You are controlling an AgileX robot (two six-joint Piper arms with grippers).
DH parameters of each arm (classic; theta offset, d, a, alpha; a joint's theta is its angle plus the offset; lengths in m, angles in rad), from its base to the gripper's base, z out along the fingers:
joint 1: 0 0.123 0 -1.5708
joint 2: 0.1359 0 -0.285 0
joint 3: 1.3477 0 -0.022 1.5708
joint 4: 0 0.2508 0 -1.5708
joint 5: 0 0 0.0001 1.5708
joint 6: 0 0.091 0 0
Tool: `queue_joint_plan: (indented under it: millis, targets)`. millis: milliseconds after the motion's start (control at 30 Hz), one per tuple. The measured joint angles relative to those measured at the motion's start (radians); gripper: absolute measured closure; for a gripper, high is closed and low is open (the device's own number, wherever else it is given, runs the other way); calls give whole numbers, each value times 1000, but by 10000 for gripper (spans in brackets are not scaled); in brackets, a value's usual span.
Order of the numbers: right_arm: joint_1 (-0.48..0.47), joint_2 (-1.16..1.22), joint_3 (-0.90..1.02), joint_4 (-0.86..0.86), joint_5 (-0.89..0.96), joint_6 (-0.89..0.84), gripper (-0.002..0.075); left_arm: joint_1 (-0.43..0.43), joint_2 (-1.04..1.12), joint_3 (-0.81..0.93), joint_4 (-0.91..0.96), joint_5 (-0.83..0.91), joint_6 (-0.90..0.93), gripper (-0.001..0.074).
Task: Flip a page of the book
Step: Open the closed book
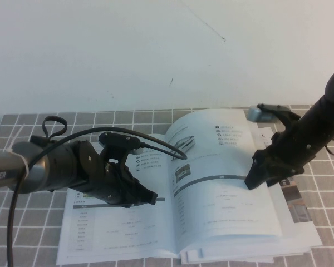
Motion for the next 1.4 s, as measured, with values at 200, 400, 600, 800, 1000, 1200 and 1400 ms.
queue_joint_plan:
  millis: [200, 400, 600, 800, 1000, 1200, 1400]
  targets:
    - [0, -43, -83, 6, 82, 0, 297, 0, 0, 0, 0, 0, 0, 738]
    - [0, -44, -122, 6, 122, 9, 297, 0, 0, 0, 0, 0, 0, 738]
    - [0, -44, -124, 4, 120, 14, 297, 0, 0, 0, 0, 0, 0, 738]
    - [0, -53, -185, -104, 120, 82, 297, 0, 0, 0, 0, 0, 0, 738]
    - [0, -61, -226, -106, 129, 114, 297, 0, 0, 0, 0, 0, 0, 738]
    - [0, -42, -205, -103, 124, 119, 297, 0, 0, 0, 0, 0, 0, 738]
    - [0, 2, -103, -92, 48, 119, 297, 0, 0, 0, 0, 0, 0, 738]
